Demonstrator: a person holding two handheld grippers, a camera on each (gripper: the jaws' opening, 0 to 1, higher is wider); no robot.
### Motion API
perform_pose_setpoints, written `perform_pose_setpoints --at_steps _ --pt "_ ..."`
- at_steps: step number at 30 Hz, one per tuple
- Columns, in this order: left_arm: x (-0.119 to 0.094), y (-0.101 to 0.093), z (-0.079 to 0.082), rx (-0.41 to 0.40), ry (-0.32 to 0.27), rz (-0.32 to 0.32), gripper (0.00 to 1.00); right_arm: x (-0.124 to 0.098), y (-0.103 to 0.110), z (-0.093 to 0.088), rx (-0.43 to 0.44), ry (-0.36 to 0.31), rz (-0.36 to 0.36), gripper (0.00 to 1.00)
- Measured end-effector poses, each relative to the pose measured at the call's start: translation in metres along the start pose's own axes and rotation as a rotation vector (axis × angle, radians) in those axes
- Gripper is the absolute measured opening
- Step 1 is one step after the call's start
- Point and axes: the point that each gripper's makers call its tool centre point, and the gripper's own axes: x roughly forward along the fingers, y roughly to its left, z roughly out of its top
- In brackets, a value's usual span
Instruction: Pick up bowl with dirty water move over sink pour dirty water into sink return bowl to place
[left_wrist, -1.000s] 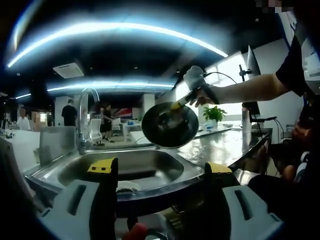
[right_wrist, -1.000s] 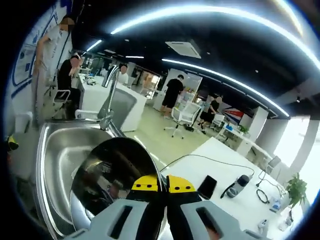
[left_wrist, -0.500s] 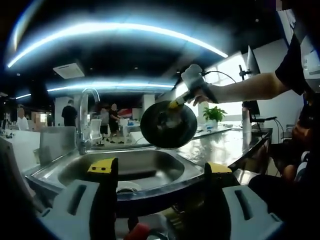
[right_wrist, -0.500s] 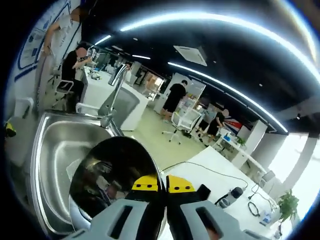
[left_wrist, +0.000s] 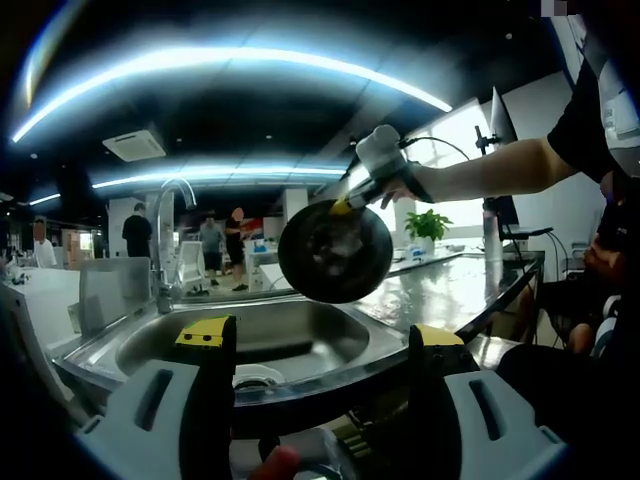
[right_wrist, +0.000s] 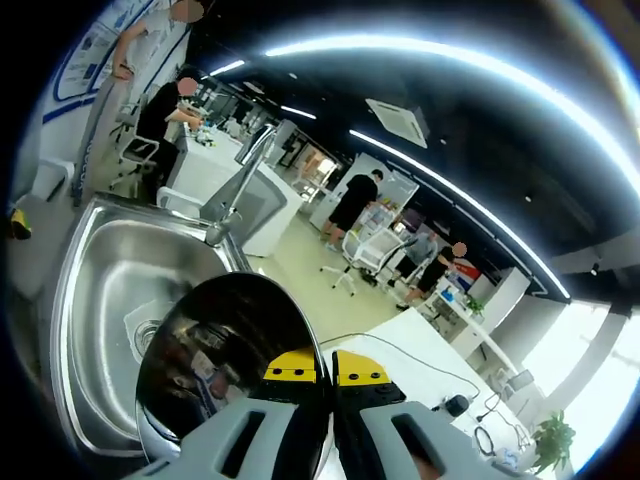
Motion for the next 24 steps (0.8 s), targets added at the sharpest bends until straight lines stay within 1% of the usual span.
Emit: perform_pose_setpoints --at_steps 6,12,17,24 --pt "0.000 0.001 0.001 0.001 -0.003 0.001 0.70 0.000 0.001 0.005 -0.026 -0.010 -0.003 0.00" --pt "0.004 -0.005 0.004 0.008 -0.004 -0.017 0.70 0.000 0.003 0.008 -0.060 -0.019 -0.011 0.00" --pt "0.003 -0.005 0.004 0.009 -0.003 -0.015 0.70 -0.002 0.003 0.009 -0.086 -0.023 -0.028 0.00" --pt "0.000 -0.004 0.001 0.006 0.002 -0.011 0.70 -0.002 0.005 0.013 -0.160 -0.034 -0.047 0.00"
